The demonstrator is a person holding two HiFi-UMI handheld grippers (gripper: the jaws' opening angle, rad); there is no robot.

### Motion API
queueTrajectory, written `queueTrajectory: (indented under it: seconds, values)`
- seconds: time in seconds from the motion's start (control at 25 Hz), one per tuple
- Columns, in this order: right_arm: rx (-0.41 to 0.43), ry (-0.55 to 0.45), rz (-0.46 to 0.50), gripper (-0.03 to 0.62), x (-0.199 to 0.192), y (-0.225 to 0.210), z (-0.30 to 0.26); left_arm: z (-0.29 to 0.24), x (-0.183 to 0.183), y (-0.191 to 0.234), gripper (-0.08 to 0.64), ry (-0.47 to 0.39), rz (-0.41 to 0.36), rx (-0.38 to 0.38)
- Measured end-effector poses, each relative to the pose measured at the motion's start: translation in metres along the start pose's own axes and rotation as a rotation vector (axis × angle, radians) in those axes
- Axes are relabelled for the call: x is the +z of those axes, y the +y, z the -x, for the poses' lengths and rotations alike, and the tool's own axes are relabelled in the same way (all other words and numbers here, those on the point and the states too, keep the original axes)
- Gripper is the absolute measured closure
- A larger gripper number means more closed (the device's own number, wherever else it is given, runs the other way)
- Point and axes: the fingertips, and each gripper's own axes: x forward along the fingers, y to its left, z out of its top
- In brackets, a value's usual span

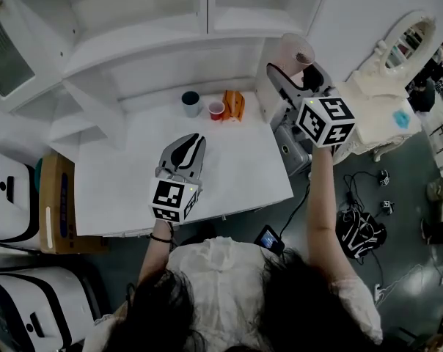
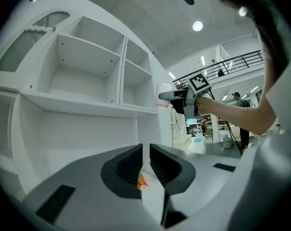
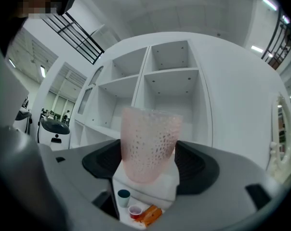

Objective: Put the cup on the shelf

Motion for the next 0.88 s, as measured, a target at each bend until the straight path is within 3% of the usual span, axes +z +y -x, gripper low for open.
queueTrajectory:
  seconds: [0.4, 0.88]
  values:
    - [-0.006, -0.041, 0.027, 0.253, 0.037, -0.021, -0.083, -0.022, -0.011, 0.034, 0.516, 0.035, 0.009, -0.022]
    - [-0.027, 0.084, 0.107, 0.253, 0.027, -0.032, -0.15, -0.031, 0.0, 0.068, 0.517, 0.044, 0.023, 0.003]
